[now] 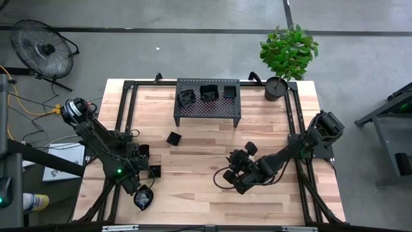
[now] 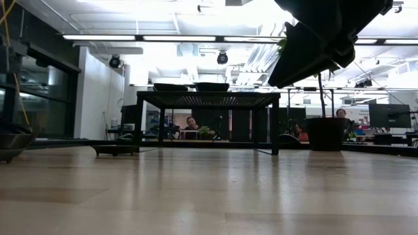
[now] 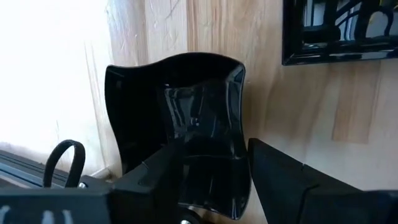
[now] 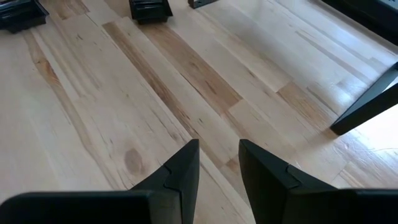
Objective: Pick & Place Mini shaped plates
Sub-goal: Stack the distorted square plate on top of the distorted square plate on the shelf
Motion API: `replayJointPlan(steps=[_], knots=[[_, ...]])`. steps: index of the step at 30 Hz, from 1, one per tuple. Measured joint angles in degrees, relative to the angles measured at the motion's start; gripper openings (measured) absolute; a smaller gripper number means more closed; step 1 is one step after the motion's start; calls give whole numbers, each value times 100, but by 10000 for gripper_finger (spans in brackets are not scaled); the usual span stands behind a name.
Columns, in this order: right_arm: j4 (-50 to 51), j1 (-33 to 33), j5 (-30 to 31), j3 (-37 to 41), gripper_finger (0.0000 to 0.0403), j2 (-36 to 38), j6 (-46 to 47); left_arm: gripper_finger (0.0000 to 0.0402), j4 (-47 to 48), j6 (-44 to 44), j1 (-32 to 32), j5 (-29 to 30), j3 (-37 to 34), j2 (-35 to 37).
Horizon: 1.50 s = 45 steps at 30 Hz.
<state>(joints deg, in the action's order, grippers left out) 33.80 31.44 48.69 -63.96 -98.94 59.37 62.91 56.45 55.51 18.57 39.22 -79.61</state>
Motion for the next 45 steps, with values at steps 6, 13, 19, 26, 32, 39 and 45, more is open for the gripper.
replayJointPlan(steps=[6, 13, 19, 26, 32, 39, 45], knots=[[-29, 0, 46, 0, 108, 0, -34, 174, -144, 0, 0, -173, -35, 0], [-70, 0, 48, 0, 108, 0, -47, 174, -200, 0, 0, -109, -35, 0], [-70, 0, 48, 0, 108, 0, -47, 146, -198, 1, 0, -111, -35, 0], [-70, 0, 48, 0, 108, 2, -65, 98, -241, 109, 0, -109, -35, 0], [-104, 0, -14, 0, 108, 2, -89, 81, -414, 125, 0, -124, -35, 0], [-175, 11, -83, 0, 108, 0, -89, 80, -447, 150, 0, -108, -35, 0], [-175, 11, -72, 0, 108, 0, -91, 64, -439, 192, 0, -108, -35, -20]])
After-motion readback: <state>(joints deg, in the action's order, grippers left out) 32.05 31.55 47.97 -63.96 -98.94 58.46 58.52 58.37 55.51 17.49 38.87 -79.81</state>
